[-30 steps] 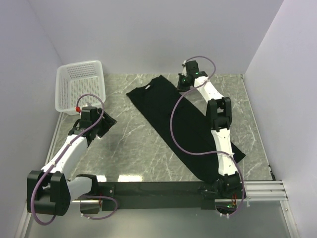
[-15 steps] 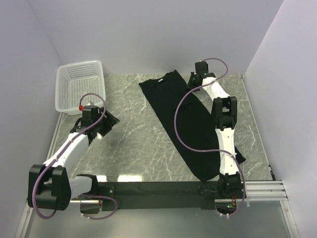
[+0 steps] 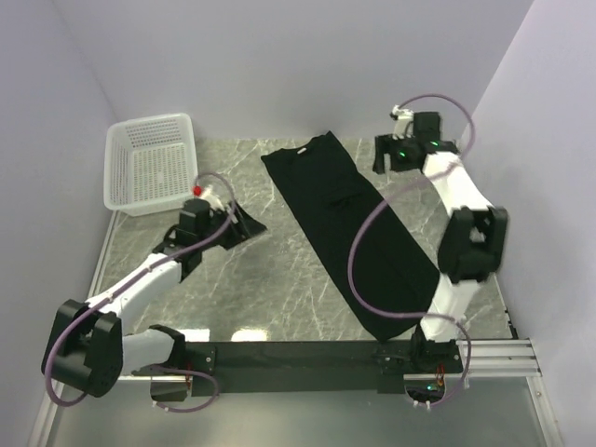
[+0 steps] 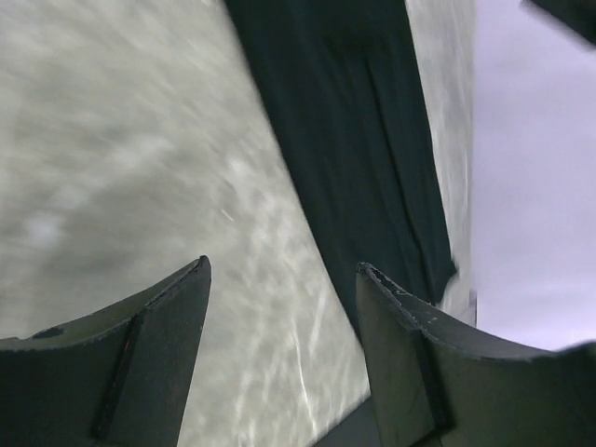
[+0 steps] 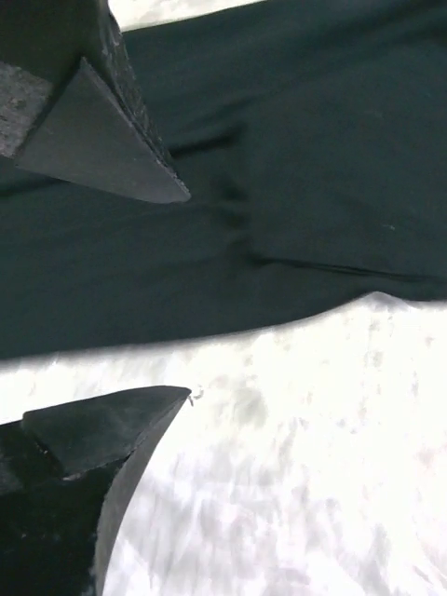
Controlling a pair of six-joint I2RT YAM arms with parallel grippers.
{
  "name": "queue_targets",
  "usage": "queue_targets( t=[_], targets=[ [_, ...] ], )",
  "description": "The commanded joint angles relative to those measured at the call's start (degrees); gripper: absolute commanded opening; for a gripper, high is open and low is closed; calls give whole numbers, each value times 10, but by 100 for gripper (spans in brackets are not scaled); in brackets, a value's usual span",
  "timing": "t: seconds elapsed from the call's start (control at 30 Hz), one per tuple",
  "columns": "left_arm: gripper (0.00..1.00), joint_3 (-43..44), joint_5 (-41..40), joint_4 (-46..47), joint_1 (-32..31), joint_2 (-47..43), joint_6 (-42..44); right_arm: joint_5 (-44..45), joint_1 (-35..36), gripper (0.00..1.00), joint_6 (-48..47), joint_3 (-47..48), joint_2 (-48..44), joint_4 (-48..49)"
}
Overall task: Fold and stack the t-shirts
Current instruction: Adjust the T-shirt at the center of the board.
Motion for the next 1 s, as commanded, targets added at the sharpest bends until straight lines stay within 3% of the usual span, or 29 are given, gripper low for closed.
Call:
queue_targets(
  t=[0.0,0.07,0.17,0.43,0.53,0.57,0.73,0.97],
  targets=[
    [69,-21,11,70,-85,7,1,-99,-44,86,-229,-138,-119,-14],
    [69,-28,-6,83,-122,21,-14,-131,-63,88,-324,-193,-187,-35],
    [68,-33,-16,114,-194,47,-35,-157,-109,88,-392,-283,-274,-77],
    [67,-23,-59,182,-354,127,-111,-83,-176,89,-385,-477,-547,-87],
    [67,-21,-72,210,-401,159,-145,-5,-179,100,-316,-528,-635,-27],
    [67,-16,-79,219,-412,167,-168,14,-183,100,-272,-534,-645,-23],
    [66,-6,-130,250,-480,214,-251,-88,-228,97,-305,-488,-645,-163],
    [66,42,-263,251,-573,282,-417,-123,-266,98,-364,-479,-619,-235]
  ],
)
